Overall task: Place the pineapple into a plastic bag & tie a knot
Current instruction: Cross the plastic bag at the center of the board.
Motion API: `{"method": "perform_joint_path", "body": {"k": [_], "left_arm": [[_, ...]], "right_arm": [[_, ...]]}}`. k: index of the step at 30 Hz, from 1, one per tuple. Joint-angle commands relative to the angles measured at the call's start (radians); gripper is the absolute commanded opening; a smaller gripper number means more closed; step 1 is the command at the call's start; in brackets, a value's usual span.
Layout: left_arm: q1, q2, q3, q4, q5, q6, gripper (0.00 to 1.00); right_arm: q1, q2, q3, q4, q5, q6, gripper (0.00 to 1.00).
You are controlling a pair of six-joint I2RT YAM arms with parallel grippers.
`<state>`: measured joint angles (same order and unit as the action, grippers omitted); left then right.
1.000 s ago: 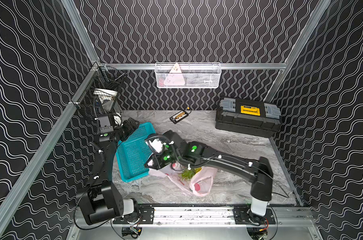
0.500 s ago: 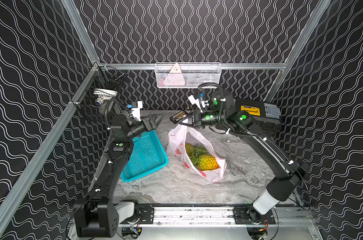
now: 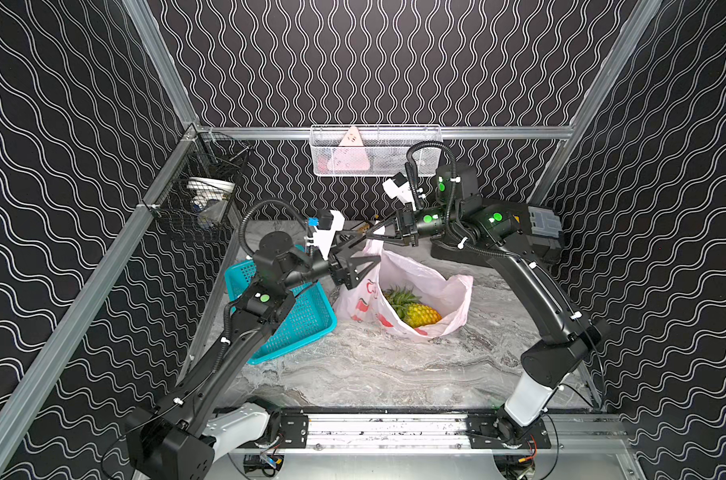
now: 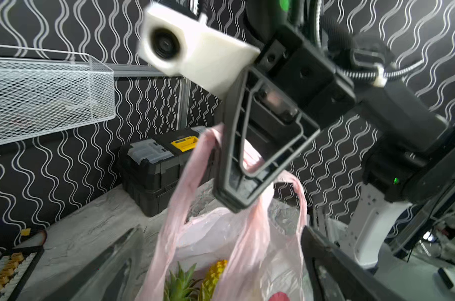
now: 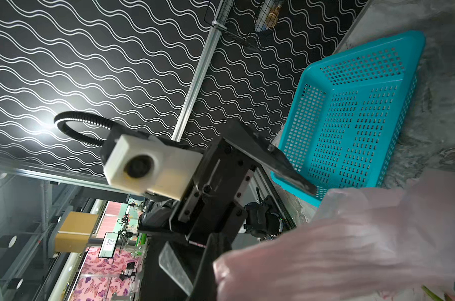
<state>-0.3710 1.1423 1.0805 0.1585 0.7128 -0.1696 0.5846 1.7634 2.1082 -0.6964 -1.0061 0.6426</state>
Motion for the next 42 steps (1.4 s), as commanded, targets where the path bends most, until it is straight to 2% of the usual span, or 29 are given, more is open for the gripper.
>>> {"method": "perform_joint_path", "body": {"k": [1, 3, 6, 11, 15, 20, 24, 25, 28, 29, 31, 33, 35, 36, 37, 42], "left_arm": [[-0.051, 0.025, 0.019, -0.072, -0.12, 0.163, 0.99], [-0.072, 0.047, 0.014, -0.031, -0.163, 0.162, 0.99], [-0.073, 0.071, -0.023, 0.101, -0.174, 0.099, 0.99], [-0.074, 0.156, 0.013, 0.23, 0.062, -0.086, 0.97], [-0.08, 0.183, 0.024, 0.236, 0.233, -0.195, 0.7], [-0.088, 0.146, -0.006, 0.133, 0.272, -0.181, 0.47], [-0.1, 0.171, 0.033, 0.022, 0.284, -0.144, 0.07], [-0.101, 0.173, 0.035, 0.009, 0.267, -0.138, 0.0], [-0.101, 0.174, 0.032, -0.005, 0.203, -0.134, 0.0], [-0.1, 0.172, 0.029, -0.002, 0.176, -0.135, 0.0], [-0.101, 0.169, 0.025, -0.015, 0.121, -0.125, 0.0], [-0.1, 0.167, 0.033, -0.072, 0.029, -0.102, 0.0], [-0.098, 0.161, 0.038, -0.101, -0.035, -0.088, 0.0], [-0.096, 0.157, 0.036, -0.1, -0.052, -0.088, 0.0], [-0.096, 0.155, 0.031, -0.095, -0.063, -0.088, 0.0], [-0.085, 0.169, 0.041, -0.101, -0.079, -0.092, 0.0]], "right_arm": [[0.0, -0.002, 0.007, 0.02, -0.067, -0.007, 0.03], [0.0, -0.006, -0.007, 0.028, -0.079, -0.003, 0.03], [-0.002, -0.015, -0.04, 0.042, -0.086, -0.003, 0.03], [-0.025, -0.019, -0.057, 0.037, -0.09, -0.011, 0.03], [-0.079, -0.019, -0.054, 0.018, -0.08, -0.023, 0.01], [-0.153, -0.014, -0.071, 0.014, -0.048, -0.033, 0.0], [-0.176, -0.008, -0.085, 0.034, -0.042, -0.025, 0.0], [-0.178, -0.006, -0.083, 0.027, -0.034, -0.028, 0.0], [-0.181, -0.012, -0.083, -0.008, 0.004, -0.054, 0.0], [-0.183, -0.017, -0.082, -0.037, 0.03, -0.074, 0.04], [-0.192, -0.037, -0.071, -0.135, 0.132, -0.136, 0.25], [-0.202, -0.09, -0.074, -0.26, 0.326, -0.224, 0.47], [-0.204, -0.179, -0.143, -0.309, 0.517, -0.261, 0.59], [-0.208, -0.239, -0.204, -0.305, 0.575, -0.265, 0.65], [-0.21, -0.291, -0.255, -0.302, 0.614, -0.263, 0.7], [-0.213, -0.496, -0.454, -0.352, 0.806, -0.255, 0.8]]}}
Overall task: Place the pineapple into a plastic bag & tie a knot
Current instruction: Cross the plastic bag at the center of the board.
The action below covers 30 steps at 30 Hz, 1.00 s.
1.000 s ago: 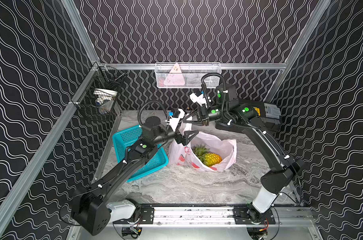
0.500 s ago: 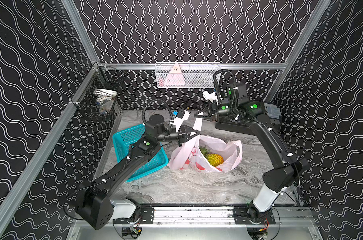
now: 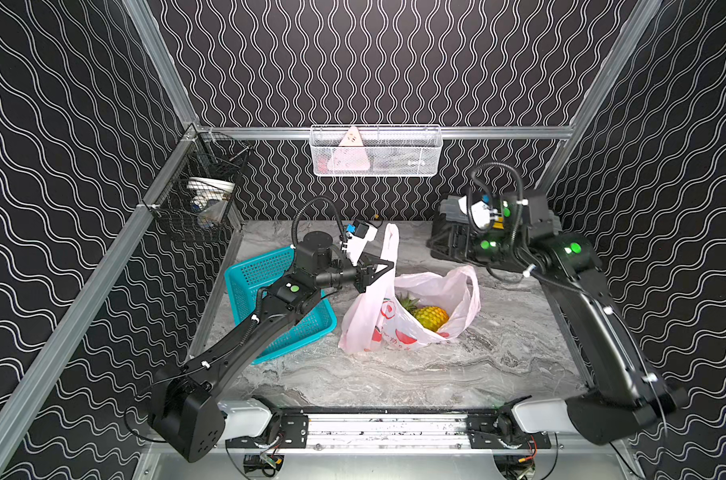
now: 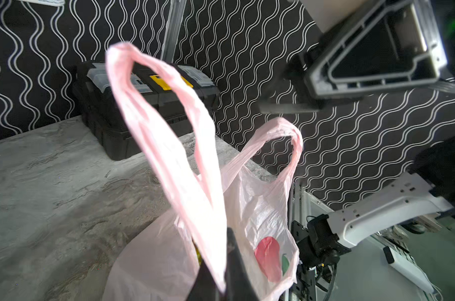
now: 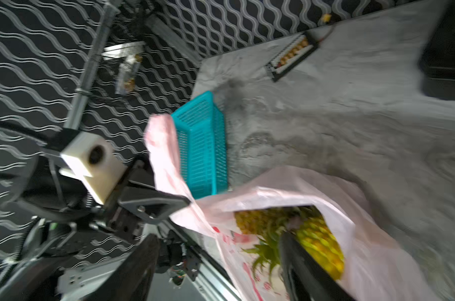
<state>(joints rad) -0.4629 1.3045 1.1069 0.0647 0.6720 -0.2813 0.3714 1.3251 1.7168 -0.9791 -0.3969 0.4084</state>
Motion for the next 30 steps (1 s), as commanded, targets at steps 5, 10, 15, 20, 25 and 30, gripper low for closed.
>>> {"method": "perform_joint_path", "body": {"k": [5, 10, 15, 20, 25, 30], "left_arm": [[0.022, 0.02, 0.036, -0.028, -0.013, 0.022, 0.0], [0.023, 0.019, 0.036, -0.033, -0.009, 0.021, 0.0], [0.022, 0.018, 0.031, -0.038, -0.008, 0.021, 0.0], [0.022, 0.024, 0.038, -0.053, -0.009, 0.031, 0.0], [0.022, 0.024, 0.043, -0.063, -0.011, 0.039, 0.0], [0.023, 0.024, 0.049, -0.072, -0.007, 0.044, 0.0]], "right_arm": [[0.0, -0.158, -0.164, -0.115, 0.292, -0.029, 0.8], [0.0, -0.171, -0.176, -0.145, 0.327, -0.022, 0.8], [0.001, -0.196, -0.168, -0.159, 0.4, -0.024, 0.71], [0.0, -0.236, -0.145, -0.113, 0.312, -0.013, 0.65], [0.0, -0.236, -0.139, -0.126, 0.361, -0.009, 0.62], [0.001, -0.236, -0.219, -0.079, 0.324, -0.017, 0.58]]}}
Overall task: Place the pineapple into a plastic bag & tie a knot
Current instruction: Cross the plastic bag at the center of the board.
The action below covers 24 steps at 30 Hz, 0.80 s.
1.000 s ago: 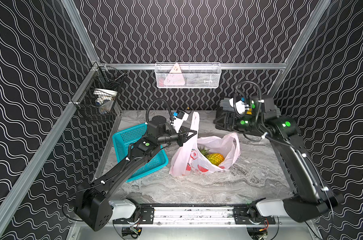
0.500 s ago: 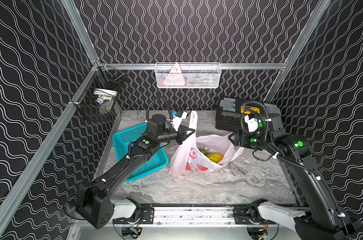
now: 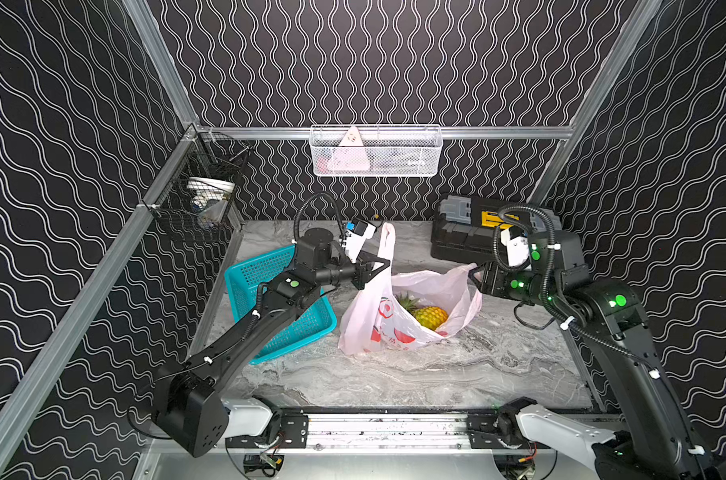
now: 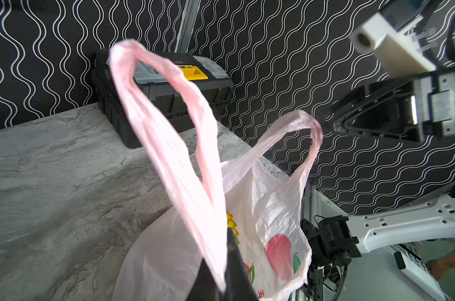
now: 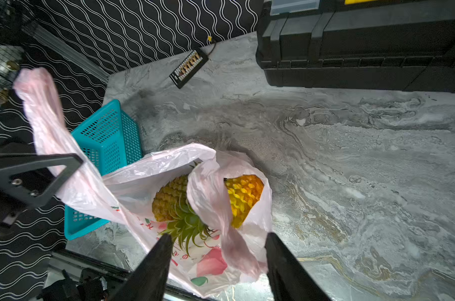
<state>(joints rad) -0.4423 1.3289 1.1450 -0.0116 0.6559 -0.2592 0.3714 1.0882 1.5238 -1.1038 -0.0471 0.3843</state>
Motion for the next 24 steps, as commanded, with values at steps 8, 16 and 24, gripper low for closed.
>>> {"method": "perform_joint_path", "body": {"k": [8, 16, 24], "left_arm": [[0.002, -0.002, 0.021, -0.025, 0.012, 0.035, 0.0], [0.002, 0.016, 0.066, -0.099, 0.066, 0.054, 0.0], [0.0, -0.049, 0.058, -0.188, 0.025, 0.095, 0.0]], "right_arm": [[0.001, 0.003, -0.063, 0.086, -0.031, 0.015, 0.23], [0.003, 0.104, 0.206, 0.232, 0.048, -0.125, 0.0], [0.003, 0.164, 0.189, 0.485, -0.091, -0.183, 0.0]]}}
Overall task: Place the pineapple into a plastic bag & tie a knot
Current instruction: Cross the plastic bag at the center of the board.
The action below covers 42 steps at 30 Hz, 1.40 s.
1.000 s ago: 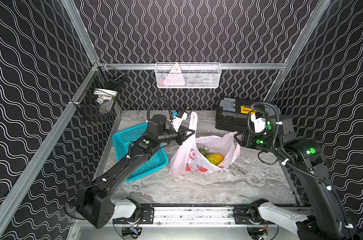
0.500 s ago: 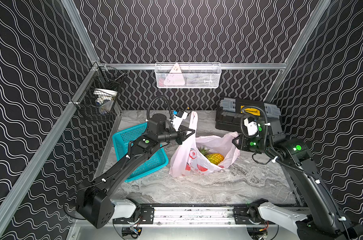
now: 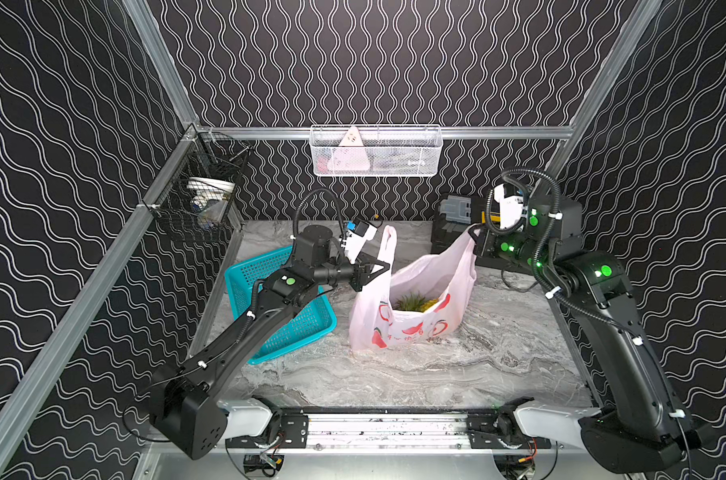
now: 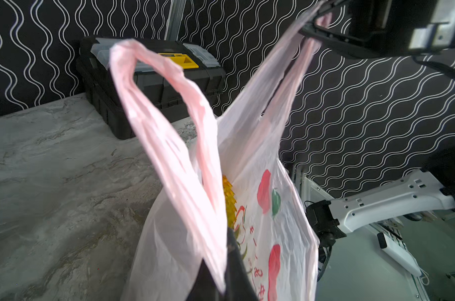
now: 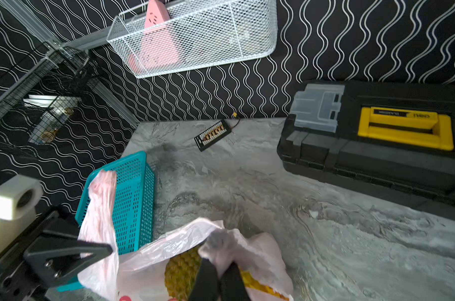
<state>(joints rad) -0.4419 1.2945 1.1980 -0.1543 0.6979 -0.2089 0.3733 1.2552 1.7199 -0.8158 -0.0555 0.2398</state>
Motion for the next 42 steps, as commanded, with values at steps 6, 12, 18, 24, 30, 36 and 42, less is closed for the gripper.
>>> {"method": "perform_joint_path", "body": {"k": [6, 12, 18, 24, 30, 36, 42], "left_arm": [[-0.001, 0.024, 0.08, -0.093, -0.006, 0.052, 0.0], [-0.004, 0.086, 0.146, -0.071, -0.071, 0.002, 0.0], [-0.053, 0.179, 0.253, -0.131, -0.072, 0.055, 0.0], [-0.124, 0.207, 0.269, -0.149, 0.052, 0.14, 0.0], [-0.132, 0.11, 0.157, -0.077, 0.123, 0.137, 0.0], [-0.159, 0.095, 0.216, -0.225, 0.075, 0.227, 0.0], [-0.159, 0.13, 0.27, -0.337, -0.052, 0.278, 0.0]], "right_arm": [[0.001, -0.043, -0.085, 0.294, -0.462, -0.08, 0.0], [0.006, -0.026, -0.116, 0.286, -0.751, -0.086, 0.0], [0.033, 0.052, -0.1, 0.214, -0.875, -0.115, 0.0], [0.059, 0.123, -0.124, 0.244, -0.885, -0.096, 0.0], [0.053, 0.151, -0.176, 0.288, -0.871, -0.055, 0.0], [0.053, 0.194, -0.15, 0.302, -0.916, -0.013, 0.0], [0.071, 0.203, -0.111, 0.264, -0.975, -0.021, 0.0]]}}
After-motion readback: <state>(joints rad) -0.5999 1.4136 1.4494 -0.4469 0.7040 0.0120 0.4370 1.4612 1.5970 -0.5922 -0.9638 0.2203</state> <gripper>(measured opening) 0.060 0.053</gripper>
